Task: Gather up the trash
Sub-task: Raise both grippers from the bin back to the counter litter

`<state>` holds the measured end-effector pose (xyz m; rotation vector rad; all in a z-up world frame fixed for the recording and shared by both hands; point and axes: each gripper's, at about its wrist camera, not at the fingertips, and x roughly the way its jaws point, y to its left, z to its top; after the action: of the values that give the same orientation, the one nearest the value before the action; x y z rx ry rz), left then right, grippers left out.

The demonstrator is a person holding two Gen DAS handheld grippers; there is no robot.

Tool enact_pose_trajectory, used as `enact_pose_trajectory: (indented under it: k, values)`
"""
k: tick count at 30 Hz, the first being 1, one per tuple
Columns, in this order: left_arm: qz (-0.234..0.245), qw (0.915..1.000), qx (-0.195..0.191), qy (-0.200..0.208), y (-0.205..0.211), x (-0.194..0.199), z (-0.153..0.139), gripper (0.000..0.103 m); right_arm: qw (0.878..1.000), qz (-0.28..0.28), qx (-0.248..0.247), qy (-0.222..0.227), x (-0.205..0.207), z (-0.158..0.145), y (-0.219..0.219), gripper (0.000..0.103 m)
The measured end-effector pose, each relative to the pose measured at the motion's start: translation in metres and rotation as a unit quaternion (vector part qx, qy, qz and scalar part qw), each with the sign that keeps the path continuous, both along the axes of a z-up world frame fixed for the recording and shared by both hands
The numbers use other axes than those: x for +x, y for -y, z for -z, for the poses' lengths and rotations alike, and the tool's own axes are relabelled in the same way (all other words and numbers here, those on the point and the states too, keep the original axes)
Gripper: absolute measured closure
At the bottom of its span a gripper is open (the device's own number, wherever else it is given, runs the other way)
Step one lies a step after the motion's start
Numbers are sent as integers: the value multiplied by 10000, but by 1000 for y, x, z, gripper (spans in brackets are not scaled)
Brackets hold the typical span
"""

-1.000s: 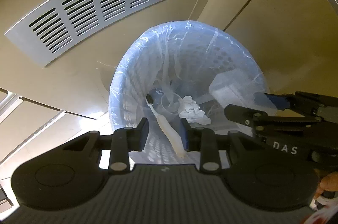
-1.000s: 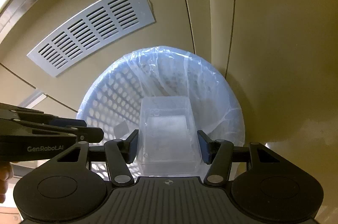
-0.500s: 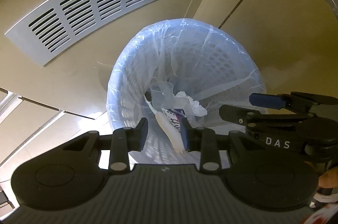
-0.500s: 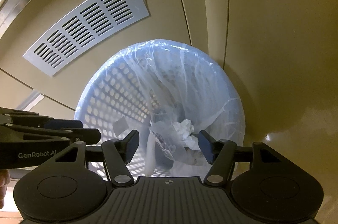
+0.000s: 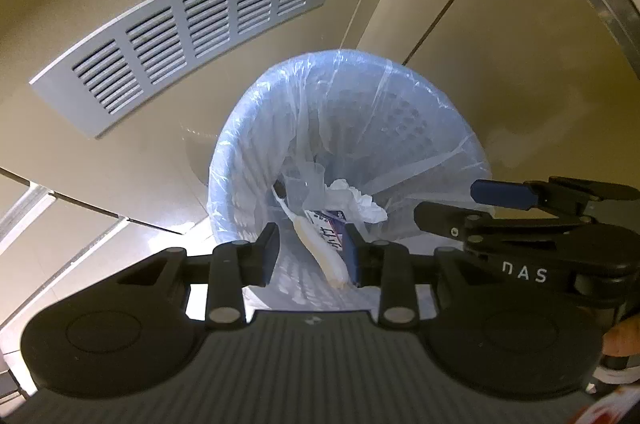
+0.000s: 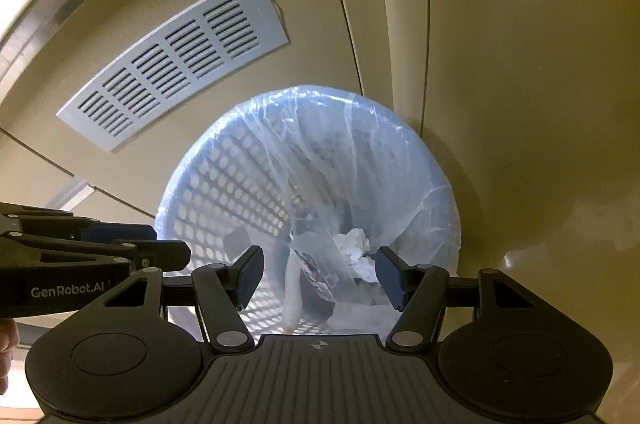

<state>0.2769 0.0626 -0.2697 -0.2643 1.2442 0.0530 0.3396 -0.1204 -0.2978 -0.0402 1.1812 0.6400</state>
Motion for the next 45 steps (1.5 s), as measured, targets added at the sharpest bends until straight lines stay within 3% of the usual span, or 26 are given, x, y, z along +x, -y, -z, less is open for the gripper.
enact_pose_trajectory:
  k: [7, 16, 30, 39, 45]
  values:
    - [-25, 9998, 40, 204, -4, -9, -25, 72, 9998, 11, 148, 132, -11, -29, 3, 41]
    - [-125, 9973, 69, 716, -5, -22, -85, 72, 9981, 2, 495, 377, -23, -92, 20, 41]
    - [15, 9823, 170, 1868, 18, -2, -181, 72, 9807, 392, 1083, 1582, -16, -194, 67, 41]
    - [125, 9746, 247, 2221, 40, 36, -205, 72, 9676, 826, 1098, 2121, 22, -223, 109, 41]
    - [199, 9714, 277, 2352, 54, 58, -212, 72, 9621, 765, 1027, 2408, 56, -226, 121, 41]
